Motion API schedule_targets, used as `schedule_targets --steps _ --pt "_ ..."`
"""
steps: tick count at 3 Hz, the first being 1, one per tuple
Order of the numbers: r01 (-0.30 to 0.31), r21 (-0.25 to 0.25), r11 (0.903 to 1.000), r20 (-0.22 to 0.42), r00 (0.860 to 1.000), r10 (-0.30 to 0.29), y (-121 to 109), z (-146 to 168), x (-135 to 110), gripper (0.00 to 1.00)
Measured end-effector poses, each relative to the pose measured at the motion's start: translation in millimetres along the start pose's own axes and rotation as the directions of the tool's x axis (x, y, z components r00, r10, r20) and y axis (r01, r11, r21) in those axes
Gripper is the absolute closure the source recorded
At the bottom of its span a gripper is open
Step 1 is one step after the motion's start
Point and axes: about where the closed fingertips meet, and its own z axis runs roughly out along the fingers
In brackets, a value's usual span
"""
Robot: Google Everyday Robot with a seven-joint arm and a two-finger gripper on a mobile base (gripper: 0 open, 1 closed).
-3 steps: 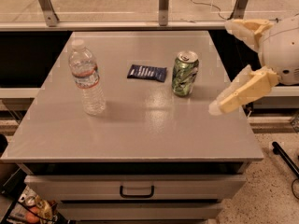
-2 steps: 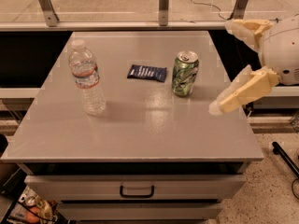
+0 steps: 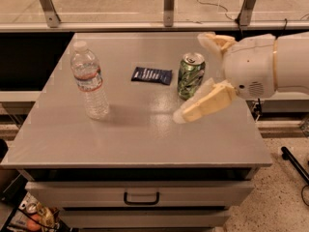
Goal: Knock water bottle over
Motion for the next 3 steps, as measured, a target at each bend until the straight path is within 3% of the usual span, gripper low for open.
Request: schedule_targets --steps 2,3 --pt "-0.058 0.019 0.9981 0.119 0.991 0.055 21.1 74.1 -10.8 0.0" --pt "-0.088 -0.001 0.9961 0.136 0.987 0.087 30.7 105.9 -12.9 0.0"
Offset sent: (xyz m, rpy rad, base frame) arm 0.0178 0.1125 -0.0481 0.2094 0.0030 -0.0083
